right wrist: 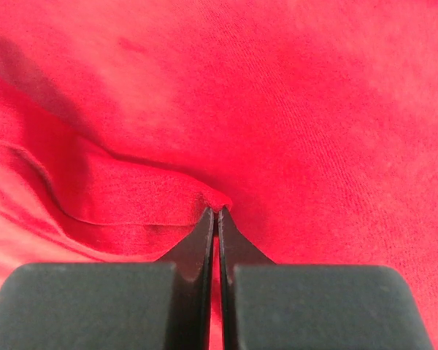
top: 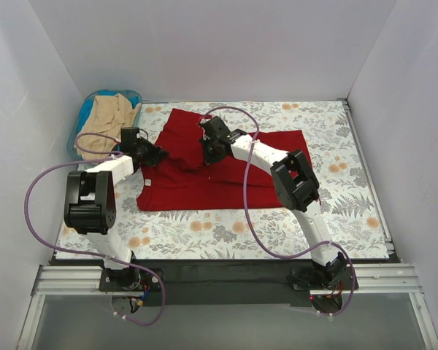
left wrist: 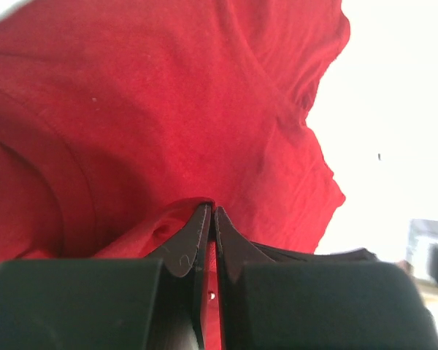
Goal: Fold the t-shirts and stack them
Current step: Fold the tshirt
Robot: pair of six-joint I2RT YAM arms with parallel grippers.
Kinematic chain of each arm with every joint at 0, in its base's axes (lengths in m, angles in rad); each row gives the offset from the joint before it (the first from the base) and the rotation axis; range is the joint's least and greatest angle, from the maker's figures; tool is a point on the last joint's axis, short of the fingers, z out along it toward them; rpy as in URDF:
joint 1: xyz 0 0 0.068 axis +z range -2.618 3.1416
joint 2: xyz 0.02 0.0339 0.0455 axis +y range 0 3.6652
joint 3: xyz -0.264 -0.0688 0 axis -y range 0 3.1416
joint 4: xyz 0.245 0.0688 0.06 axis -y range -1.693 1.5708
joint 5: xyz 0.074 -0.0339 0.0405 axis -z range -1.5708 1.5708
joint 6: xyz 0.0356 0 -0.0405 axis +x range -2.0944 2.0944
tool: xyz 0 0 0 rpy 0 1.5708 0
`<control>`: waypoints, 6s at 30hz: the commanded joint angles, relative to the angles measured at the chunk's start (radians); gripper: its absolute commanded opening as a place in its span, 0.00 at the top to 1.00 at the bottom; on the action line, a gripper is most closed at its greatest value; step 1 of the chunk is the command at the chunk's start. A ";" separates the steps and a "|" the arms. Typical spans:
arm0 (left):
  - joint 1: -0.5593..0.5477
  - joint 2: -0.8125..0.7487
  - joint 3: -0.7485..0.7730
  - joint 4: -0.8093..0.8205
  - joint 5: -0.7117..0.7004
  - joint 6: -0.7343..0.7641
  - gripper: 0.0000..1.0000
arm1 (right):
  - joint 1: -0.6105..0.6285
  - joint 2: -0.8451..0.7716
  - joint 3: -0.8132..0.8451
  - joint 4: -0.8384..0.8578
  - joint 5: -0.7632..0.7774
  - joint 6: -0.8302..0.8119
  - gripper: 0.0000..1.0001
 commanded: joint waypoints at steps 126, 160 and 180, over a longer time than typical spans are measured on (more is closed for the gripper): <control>0.066 -0.564 -0.450 -0.467 -0.365 -0.095 0.59 | -0.689 -1.034 -1.225 0.047 0.052 0.147 0.42; 0.066 -0.529 -0.365 -0.584 -0.428 -0.092 1.00 | -0.863 -1.031 -1.271 0.068 0.043 0.124 0.99; 0.077 -0.897 -0.404 -0.883 -0.445 -0.211 1.00 | -0.867 -1.405 -1.294 -0.229 0.092 0.176 0.99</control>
